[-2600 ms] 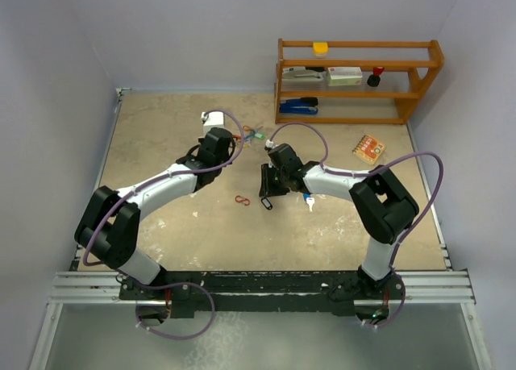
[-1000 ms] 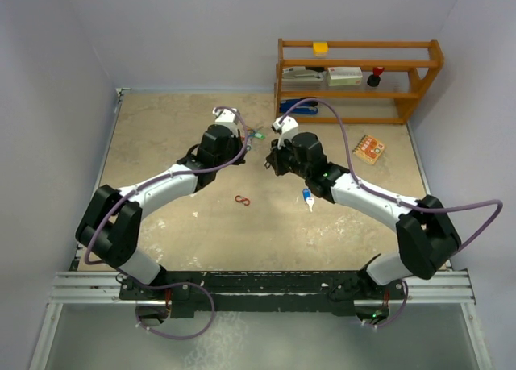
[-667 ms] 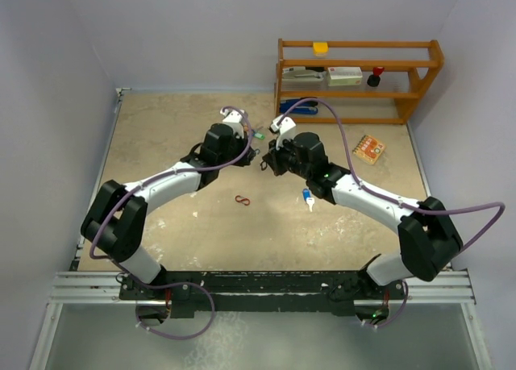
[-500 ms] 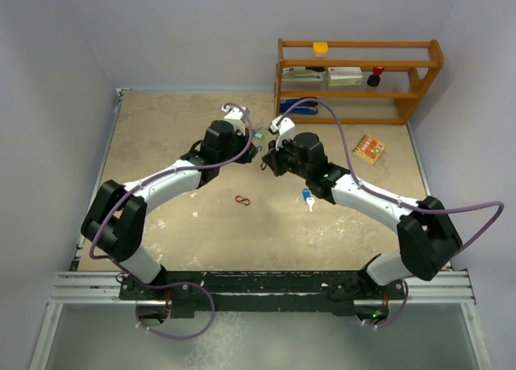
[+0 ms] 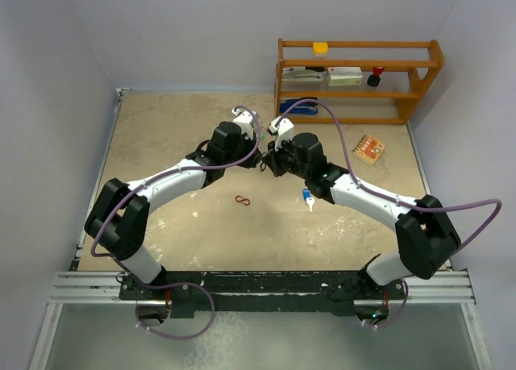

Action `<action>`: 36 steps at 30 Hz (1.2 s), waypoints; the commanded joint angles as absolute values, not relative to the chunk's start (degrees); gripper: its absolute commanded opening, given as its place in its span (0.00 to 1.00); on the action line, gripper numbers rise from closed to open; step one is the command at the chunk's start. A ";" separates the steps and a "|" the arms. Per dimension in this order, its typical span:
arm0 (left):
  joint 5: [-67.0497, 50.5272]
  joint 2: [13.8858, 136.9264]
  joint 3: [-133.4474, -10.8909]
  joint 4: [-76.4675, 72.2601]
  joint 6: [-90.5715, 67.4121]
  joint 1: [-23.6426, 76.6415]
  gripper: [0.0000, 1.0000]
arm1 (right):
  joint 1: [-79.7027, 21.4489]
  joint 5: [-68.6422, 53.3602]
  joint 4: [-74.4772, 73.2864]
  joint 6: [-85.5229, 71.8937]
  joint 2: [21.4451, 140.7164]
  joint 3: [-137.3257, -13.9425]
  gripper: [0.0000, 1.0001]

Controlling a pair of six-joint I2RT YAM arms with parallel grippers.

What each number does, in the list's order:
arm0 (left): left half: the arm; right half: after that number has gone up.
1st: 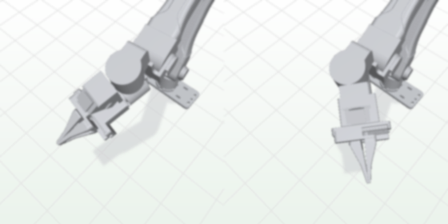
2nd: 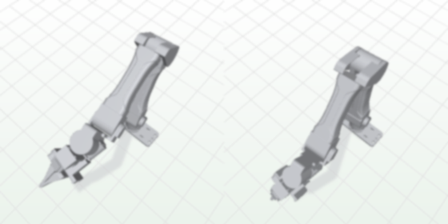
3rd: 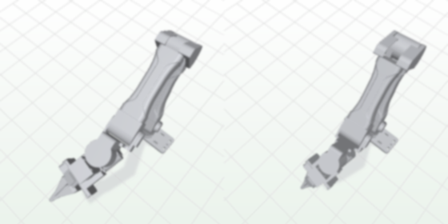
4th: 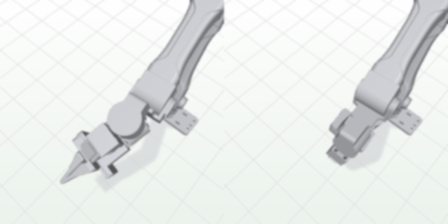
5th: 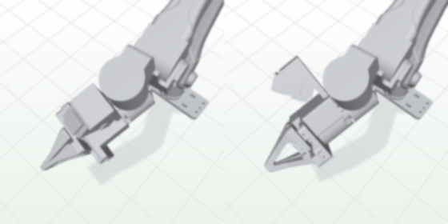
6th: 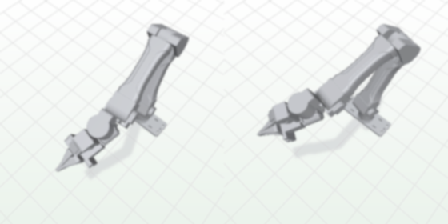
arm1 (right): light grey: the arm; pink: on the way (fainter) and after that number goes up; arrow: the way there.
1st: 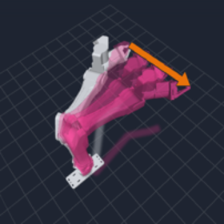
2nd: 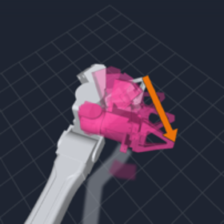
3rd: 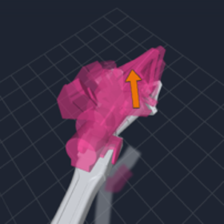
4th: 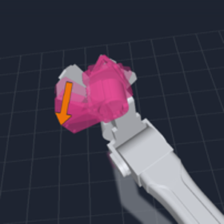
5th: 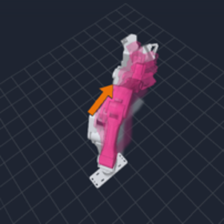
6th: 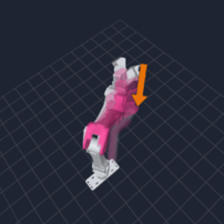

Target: Put the keys on the keyring

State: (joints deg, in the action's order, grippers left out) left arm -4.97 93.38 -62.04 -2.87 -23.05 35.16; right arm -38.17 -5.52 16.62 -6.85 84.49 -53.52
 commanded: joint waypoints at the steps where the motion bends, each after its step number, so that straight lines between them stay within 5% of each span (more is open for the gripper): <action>1: -5.61 93.10 -64.25 -3.07 -21.59 35.42 0.00 | -37.96 -4.64 18.66 -5.80 84.57 -53.97 0.00; 36: -5.14 91.42 -64.58 -1.23 -20.63 36.82 0.00 | -36.92 -3.97 18.81 -6.06 86.92 -54.01 0.00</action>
State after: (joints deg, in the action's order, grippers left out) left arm -4.93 93.38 -62.04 0.16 -21.58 36.47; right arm -37.32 -4.03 16.64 -6.46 86.96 -53.52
